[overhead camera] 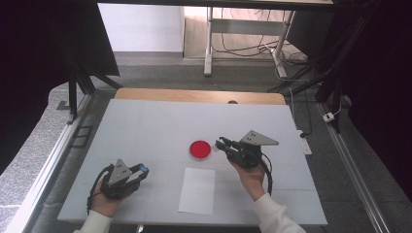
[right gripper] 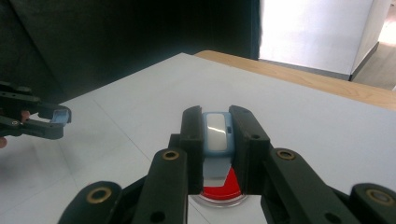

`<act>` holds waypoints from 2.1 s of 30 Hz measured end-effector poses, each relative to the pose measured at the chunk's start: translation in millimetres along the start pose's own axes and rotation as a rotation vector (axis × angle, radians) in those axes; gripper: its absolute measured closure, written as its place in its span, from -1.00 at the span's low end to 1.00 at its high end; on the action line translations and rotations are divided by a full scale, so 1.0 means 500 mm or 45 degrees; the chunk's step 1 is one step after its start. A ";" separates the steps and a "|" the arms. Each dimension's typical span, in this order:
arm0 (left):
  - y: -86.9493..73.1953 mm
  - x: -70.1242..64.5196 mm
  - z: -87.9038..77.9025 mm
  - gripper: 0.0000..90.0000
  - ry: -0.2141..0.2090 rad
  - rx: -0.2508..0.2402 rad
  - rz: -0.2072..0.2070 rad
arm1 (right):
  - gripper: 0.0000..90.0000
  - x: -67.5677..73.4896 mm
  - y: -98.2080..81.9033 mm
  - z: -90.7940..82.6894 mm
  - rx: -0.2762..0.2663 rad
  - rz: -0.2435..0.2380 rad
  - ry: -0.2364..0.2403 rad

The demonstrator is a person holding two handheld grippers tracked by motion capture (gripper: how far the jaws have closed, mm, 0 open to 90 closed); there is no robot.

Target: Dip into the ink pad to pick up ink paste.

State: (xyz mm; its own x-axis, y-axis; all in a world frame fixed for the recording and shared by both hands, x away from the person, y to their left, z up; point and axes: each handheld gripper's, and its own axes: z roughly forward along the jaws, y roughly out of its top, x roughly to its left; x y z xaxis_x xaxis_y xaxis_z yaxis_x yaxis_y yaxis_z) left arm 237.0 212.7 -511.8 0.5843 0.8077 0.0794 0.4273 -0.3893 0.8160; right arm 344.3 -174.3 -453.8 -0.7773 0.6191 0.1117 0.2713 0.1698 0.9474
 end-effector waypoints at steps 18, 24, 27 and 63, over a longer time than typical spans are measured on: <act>-0.001 0.000 0.001 0.45 0.001 0.006 -0.001 | 0.67 -0.017 0.004 0.061 0.070 -0.011 0.017; -0.001 0.000 0.001 0.45 0.003 0.006 -0.002 | 0.67 -0.027 -0.001 0.081 0.105 -0.020 0.003; 0.000 -0.001 0.002 0.45 0.001 0.008 0.004 | 0.67 -0.033 -0.005 0.091 0.115 -0.012 0.001; -0.002 0.000 0.007 0.45 -0.014 0.023 0.010 | 0.67 -0.032 -0.033 0.177 0.291 -0.078 0.025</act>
State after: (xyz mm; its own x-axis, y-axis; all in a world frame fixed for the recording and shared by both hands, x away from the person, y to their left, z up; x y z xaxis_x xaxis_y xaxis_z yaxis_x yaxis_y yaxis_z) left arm 239.3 211.6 -514.5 0.5953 0.7996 0.0792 0.4350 -0.4036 0.8049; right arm 402.8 -119.0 -497.8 -0.8067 0.5874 0.0643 0.3433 0.3773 0.8601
